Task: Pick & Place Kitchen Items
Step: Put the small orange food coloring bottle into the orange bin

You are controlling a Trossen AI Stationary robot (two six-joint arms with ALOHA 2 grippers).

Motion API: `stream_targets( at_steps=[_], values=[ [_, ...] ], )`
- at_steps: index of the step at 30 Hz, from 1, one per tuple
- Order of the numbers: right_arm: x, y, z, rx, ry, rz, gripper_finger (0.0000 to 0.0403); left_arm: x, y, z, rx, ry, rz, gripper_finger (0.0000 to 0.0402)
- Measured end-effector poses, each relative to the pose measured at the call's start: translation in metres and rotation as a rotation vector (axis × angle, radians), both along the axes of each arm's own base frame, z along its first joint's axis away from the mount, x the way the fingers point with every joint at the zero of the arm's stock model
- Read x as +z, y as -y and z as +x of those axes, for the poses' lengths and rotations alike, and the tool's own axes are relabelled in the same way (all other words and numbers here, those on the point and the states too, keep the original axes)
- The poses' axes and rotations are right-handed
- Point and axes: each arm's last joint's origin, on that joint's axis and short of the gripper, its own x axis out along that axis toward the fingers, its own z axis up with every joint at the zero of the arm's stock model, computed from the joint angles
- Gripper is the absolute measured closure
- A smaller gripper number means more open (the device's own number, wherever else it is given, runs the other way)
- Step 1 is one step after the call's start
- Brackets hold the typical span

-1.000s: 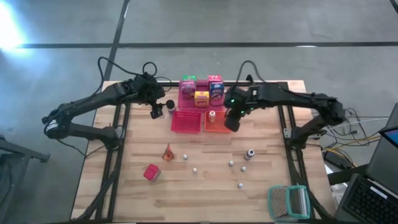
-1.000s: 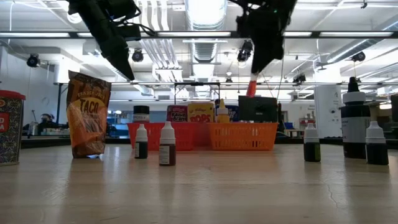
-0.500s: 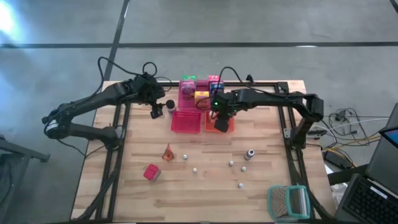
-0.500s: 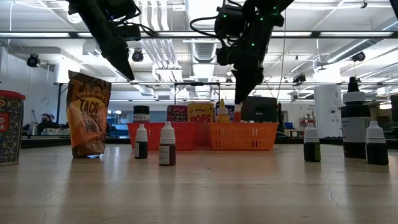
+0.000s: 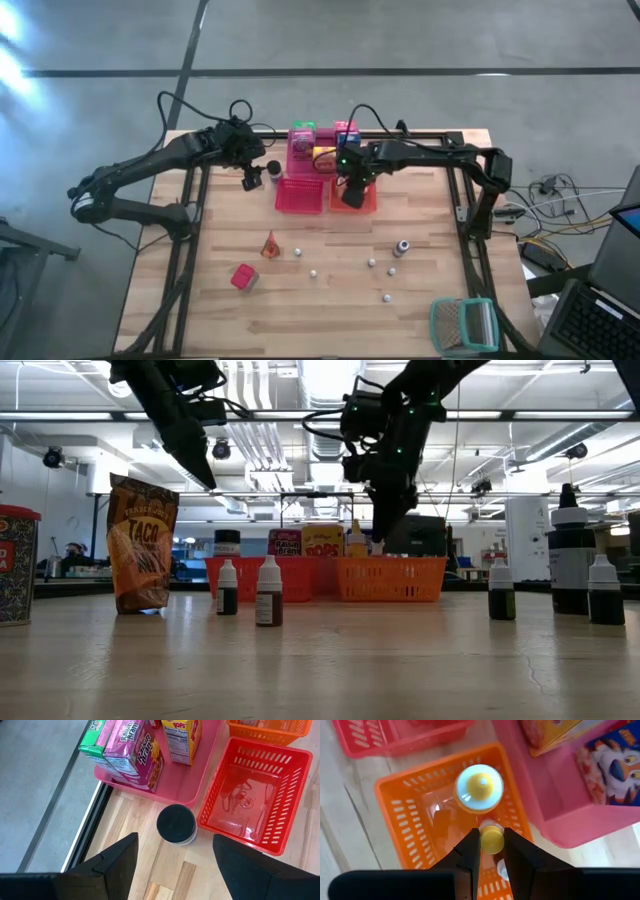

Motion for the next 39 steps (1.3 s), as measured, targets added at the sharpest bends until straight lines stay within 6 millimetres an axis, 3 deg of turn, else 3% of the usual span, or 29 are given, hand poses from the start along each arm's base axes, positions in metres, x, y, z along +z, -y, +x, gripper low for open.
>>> stream_targets(
  at_steps=[19, 39],
  values=[
    [-0.022, 0.002, -0.006, -0.024, -0.005, 0.017, 0.0339, 0.0, 0.0, 0.0, 0.0, 0.0, 0.0, 0.014],
    [-0.025, 0.005, -0.006, -0.031, 0.018, 0.01, 0.0339, 0.0, 0.0, 0.0, 0.0, 0.0, 0.0, 0.014]
  ],
)
